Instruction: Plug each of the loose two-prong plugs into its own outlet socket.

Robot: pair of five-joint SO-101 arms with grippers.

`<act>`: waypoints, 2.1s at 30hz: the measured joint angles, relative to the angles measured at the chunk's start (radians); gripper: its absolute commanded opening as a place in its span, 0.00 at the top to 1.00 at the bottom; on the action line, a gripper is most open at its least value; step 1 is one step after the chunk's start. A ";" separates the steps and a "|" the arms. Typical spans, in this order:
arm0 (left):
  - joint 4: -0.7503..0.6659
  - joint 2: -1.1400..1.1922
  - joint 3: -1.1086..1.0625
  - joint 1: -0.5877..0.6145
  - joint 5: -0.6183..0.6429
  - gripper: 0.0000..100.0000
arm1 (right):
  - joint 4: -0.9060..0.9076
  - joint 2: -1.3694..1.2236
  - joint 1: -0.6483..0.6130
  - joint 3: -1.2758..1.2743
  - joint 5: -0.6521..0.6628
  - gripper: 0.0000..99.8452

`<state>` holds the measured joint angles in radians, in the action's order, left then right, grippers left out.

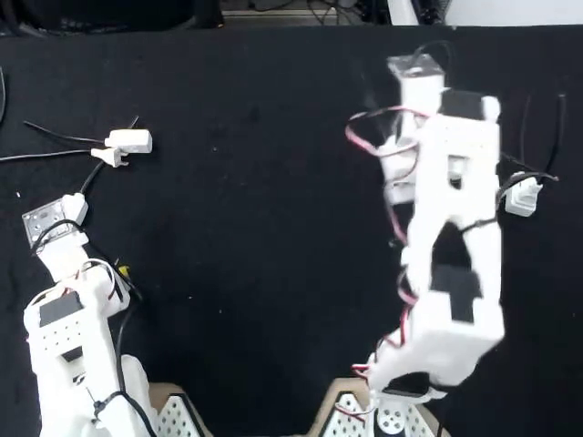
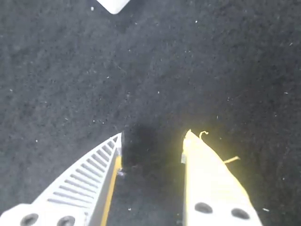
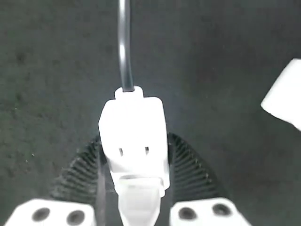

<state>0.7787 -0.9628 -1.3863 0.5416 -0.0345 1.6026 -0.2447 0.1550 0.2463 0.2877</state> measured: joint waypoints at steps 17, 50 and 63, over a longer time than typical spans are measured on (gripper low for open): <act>0.000 0.000 0.000 -0.014 0.000 0.79 | 0.127 -0.703 0.206 0.750 -0.086 0.99; 0.000 0.000 0.000 -0.014 0.000 0.79 | 0.130 -0.784 0.180 1.008 -0.106 0.80; 0.000 0.000 0.000 -0.017 0.000 0.79 | 0.092 0.137 -0.081 0.241 -0.106 0.80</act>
<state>0.7787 -0.9628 -1.3863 0.5247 -0.0345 1.6947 -0.1082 0.0736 0.4872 0.1818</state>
